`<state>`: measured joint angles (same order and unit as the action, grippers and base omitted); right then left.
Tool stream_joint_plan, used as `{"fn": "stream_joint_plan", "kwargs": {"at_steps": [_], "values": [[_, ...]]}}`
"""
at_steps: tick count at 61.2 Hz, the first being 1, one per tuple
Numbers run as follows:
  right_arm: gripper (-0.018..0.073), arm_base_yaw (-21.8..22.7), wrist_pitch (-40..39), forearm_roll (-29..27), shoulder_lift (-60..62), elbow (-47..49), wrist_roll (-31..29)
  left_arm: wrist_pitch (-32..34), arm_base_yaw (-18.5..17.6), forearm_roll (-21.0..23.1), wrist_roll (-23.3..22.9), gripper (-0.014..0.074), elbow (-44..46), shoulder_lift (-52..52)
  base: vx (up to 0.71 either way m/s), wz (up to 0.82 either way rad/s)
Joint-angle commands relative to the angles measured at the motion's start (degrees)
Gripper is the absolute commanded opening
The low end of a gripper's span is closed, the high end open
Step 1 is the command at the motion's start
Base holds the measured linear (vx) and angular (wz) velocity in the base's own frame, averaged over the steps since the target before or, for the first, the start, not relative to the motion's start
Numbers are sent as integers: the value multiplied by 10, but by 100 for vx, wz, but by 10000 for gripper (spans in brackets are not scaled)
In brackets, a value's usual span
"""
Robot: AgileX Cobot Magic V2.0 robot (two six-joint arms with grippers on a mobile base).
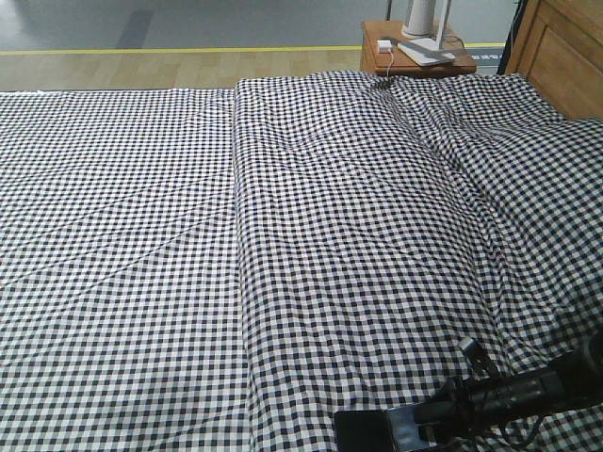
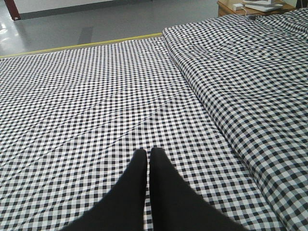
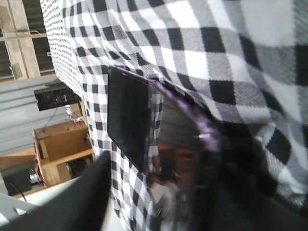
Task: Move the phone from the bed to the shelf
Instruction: 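Lower the right gripper onto the black phone on the bed, then close the right gripper on the phone and lift it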
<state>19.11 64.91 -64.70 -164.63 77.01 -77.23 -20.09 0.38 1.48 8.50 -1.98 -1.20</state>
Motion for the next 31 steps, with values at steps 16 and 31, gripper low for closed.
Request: {"fn": "stream_joint_plan", "kwargs": {"at_steps": [16,31], "values": [[-12,-2,80,-6,27,0,-28,42,-4,5,-3,1,13,-2,0,0],[-9,-2,89,-5,46,0,-28,42,-4,5,-3,1,13,-2,0,0]]}}
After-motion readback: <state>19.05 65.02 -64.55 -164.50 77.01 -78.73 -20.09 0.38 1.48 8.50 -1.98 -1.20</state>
